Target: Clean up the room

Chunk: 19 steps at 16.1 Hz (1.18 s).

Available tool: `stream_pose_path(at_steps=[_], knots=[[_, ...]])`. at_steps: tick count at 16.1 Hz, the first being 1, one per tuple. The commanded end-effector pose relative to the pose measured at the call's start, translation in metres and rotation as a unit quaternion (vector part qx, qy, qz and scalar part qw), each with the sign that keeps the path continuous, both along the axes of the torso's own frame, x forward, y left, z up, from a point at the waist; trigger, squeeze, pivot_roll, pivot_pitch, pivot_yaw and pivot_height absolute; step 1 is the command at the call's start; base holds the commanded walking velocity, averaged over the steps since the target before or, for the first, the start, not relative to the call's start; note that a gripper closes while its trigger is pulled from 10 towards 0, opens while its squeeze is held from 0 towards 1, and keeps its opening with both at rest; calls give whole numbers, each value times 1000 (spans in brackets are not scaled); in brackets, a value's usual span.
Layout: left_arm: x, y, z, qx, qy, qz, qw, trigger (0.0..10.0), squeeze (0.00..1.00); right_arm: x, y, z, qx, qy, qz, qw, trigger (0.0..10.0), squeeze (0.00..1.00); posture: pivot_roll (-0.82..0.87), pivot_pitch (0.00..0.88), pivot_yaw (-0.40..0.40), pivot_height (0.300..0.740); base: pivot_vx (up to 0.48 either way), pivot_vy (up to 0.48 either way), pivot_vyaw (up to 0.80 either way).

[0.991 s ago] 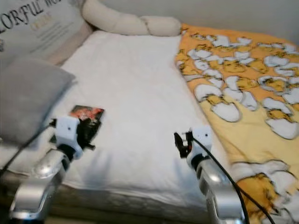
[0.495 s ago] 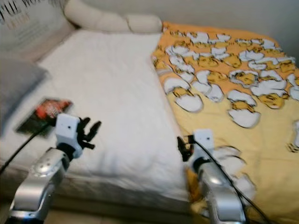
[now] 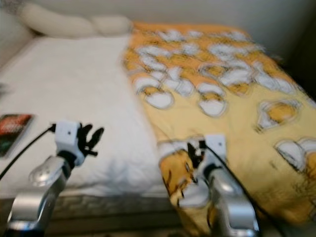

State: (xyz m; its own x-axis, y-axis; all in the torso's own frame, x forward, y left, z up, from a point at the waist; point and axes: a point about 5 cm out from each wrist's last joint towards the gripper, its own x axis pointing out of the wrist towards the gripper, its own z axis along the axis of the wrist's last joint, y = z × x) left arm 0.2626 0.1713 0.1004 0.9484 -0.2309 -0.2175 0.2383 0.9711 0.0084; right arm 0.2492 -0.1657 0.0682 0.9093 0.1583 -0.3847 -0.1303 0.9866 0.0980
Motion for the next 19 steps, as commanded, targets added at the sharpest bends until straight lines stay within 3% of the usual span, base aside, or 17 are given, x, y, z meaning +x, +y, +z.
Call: stream_pose_path(at_steps=[1,2,3,6,11,14,15,18,19], knots=[[3,0,4,-1,-5,-2,1000,10000,0,5,-3,3,-6,-3,0,1000,10000,0,-34,0,15,740,0,0,0],[3,-1,6,3,-4,-12,1000,10000,0,8,-5,3,-10,2,-1,1000,10000,0,-33,0,15,740,0,0,0],[3,-3,8,14,-4,-36,999,10000,0,15,-16,1,-23,18,-25,999,10000,1000,-29,0,15,740,0,0,0],[1,-4,9,25,1,-64,998,10000,0,21,-37,-7,-38,66,-76,994,10000,1000,-25,0,18,740,0,0,0],[-1,-8,8,41,24,-132,990,10000,0,45,-49,-23,-27,135,-70,988,10000,1000,-15,0,39,740,0,0,0],[-11,-15,9,53,52,-231,970,10000,0,56,-54,-34,-13,195,-89,977,10000,965,2,0,33,740,0,0,0],[-13,-15,10,56,60,-252,964,10000,0,57,-55,-39,-15,219,-85,972,10000,0,8,0,31,740,0,0,0],[-16,-13,11,66,68,-264,960,10000,0,47,-58,-57,-42,279,-92,955,10000,0,23,0,26,740,0,0,0],[-17,-13,11,65,69,-267,959,10000,0,46,-59,-59,-44,286,-99,952,8941,0,25,0,25,740,0,0,0]])
